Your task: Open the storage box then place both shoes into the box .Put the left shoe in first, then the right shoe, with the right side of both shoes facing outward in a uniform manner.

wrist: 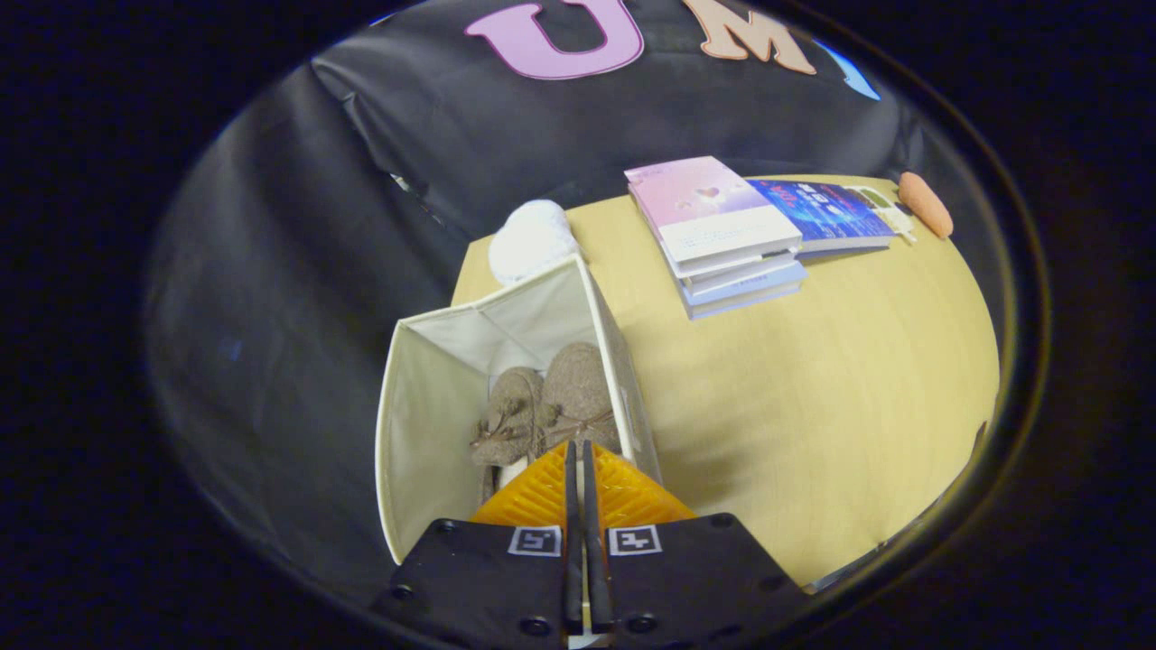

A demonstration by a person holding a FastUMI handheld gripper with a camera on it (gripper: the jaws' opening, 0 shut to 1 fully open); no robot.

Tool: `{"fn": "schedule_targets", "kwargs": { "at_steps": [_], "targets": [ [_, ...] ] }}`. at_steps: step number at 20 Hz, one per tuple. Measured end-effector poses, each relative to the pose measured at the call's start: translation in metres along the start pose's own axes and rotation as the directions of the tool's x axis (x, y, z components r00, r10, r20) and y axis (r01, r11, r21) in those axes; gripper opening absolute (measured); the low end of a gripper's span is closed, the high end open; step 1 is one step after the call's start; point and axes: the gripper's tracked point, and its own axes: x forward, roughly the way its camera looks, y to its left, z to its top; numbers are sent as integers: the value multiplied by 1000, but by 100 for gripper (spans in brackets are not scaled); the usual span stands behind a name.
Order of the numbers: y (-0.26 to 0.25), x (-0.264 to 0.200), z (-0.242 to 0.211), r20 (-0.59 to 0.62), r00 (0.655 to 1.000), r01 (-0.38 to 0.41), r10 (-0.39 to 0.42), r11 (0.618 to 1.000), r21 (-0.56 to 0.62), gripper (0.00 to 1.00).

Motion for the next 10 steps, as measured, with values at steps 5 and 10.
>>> {"fn": "schedule_targets", "kwargs": {
  "at_steps": [5, 10],
  "targets": [
    [-18, -16, 43, 140, 990, -18, 18, 1000, -2, 6],
    [-63, -45, 94, 293, 956, 16, -19, 1000, 12, 6]
  ]
}}
